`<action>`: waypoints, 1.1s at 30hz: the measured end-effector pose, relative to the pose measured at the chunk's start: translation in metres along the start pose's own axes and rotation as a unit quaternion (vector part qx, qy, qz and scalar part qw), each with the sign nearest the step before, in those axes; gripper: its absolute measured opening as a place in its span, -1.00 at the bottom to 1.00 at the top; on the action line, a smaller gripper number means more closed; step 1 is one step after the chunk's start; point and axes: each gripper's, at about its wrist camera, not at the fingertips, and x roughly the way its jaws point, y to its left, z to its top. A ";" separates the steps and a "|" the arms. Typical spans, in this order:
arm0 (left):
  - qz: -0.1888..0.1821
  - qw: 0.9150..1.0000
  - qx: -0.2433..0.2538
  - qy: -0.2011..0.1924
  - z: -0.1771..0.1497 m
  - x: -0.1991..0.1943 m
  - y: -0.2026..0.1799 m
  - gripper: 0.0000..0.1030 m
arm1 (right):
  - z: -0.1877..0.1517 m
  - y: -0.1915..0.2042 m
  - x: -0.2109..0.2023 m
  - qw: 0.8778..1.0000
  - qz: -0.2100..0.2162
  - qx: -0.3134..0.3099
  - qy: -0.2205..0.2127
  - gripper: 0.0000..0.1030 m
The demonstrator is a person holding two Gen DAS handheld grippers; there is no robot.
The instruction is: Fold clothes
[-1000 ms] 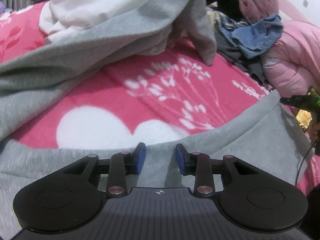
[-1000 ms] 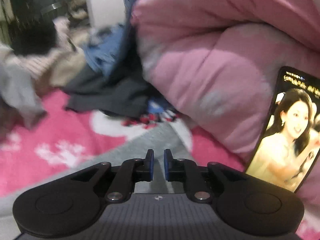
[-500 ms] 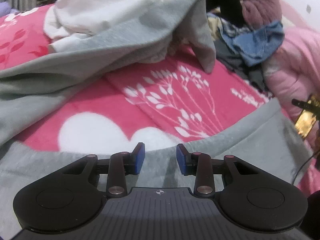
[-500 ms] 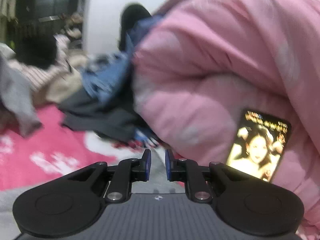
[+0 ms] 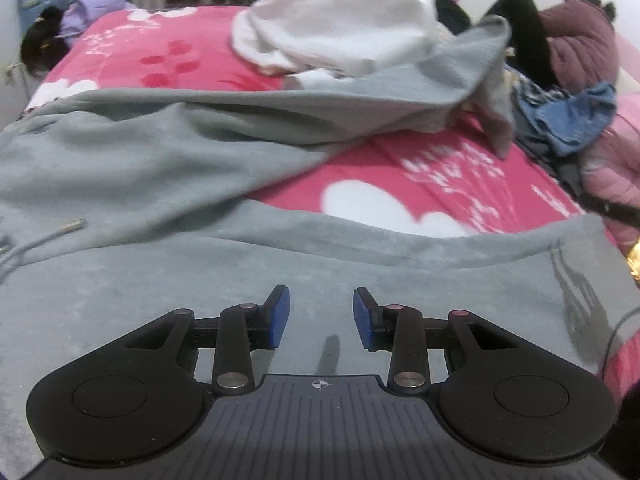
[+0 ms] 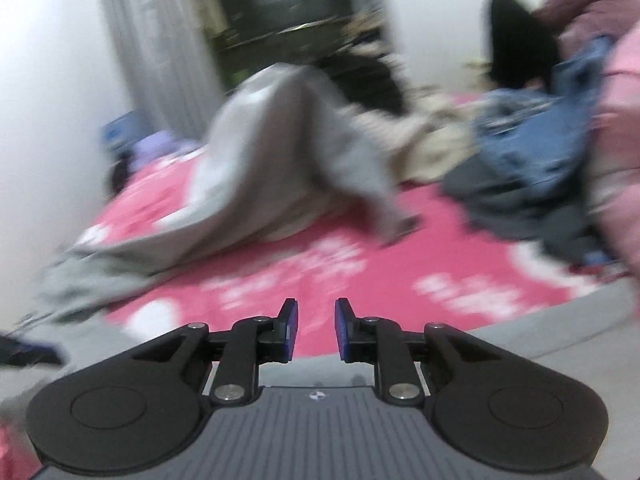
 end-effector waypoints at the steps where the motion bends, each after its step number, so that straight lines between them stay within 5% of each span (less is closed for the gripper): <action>1: 0.000 1.000 -0.004 0.001 -0.001 -0.005 0.006 -0.32 | -0.002 0.009 0.003 1.000 0.020 -0.002 0.009 -0.60; 8: 0.063 0.995 -0.082 0.006 -0.030 -0.073 0.078 -0.30 | -0.037 0.044 0.006 0.987 0.131 0.045 0.085 -0.60; 13: 0.114 0.976 -0.187 0.002 -0.058 -0.111 0.135 -0.30 | -0.056 0.065 0.021 0.977 0.150 0.023 0.147 -0.54; 19: 0.141 0.960 -0.242 0.003 -0.090 -0.122 0.160 -0.28 | -0.064 0.066 0.022 0.976 0.139 0.026 0.163 -0.54; 23: 0.101 0.919 -0.381 -0.030 -0.115 -0.136 0.193 -0.24 | -0.061 0.059 0.022 0.978 0.131 0.044 0.157 -0.54; 29: 0.052 0.855 -0.511 -0.076 -0.136 -0.119 0.226 -0.06 | -0.058 0.055 0.023 0.979 0.123 0.052 0.152 -0.54; 33: 0.041 0.829 -0.550 -0.097 -0.144 -0.105 0.234 -0.06 | -0.058 0.052 0.019 0.981 0.115 0.059 0.146 -0.49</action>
